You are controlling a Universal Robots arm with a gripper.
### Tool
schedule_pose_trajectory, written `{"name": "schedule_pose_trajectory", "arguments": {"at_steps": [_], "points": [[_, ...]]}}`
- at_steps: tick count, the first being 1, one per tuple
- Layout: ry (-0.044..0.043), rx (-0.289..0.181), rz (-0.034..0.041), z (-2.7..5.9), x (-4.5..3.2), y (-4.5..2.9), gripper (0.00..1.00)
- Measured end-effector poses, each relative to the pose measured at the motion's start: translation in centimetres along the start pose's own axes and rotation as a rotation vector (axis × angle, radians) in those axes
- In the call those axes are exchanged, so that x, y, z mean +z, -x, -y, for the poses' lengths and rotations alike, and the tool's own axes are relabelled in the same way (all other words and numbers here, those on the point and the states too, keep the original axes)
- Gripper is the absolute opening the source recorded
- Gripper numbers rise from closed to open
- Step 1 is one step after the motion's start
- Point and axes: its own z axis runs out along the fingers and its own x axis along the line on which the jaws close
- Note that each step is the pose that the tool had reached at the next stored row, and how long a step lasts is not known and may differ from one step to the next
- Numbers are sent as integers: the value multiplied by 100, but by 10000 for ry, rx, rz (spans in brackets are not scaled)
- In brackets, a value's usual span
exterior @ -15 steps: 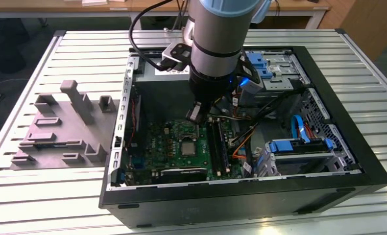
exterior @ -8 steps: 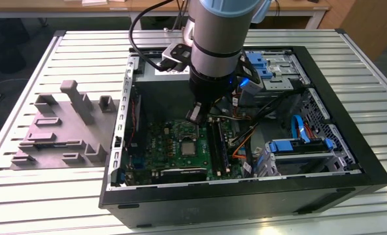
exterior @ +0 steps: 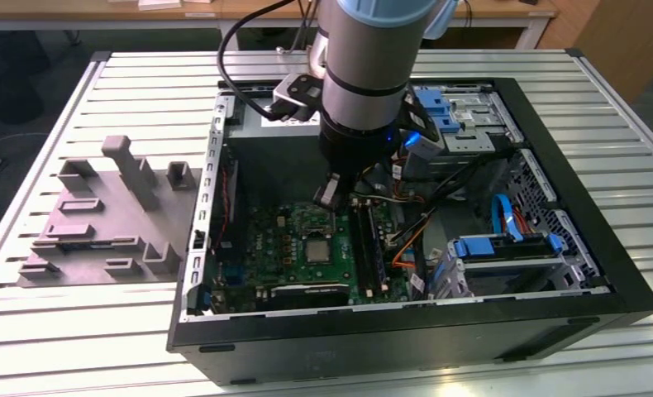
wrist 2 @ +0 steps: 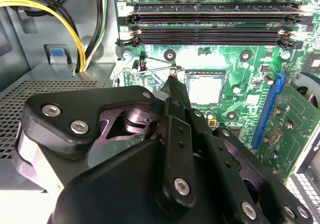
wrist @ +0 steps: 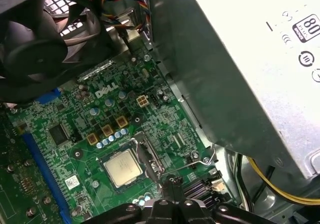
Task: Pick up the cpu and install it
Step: 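Close the cpu cover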
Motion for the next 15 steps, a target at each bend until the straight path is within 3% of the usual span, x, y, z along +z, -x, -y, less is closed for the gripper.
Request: {"name": "schedule_pose_trajectory", "arguments": {"at_steps": [15], "points": [[-43, -57, -75, -5, 2, -6, 11]]}}
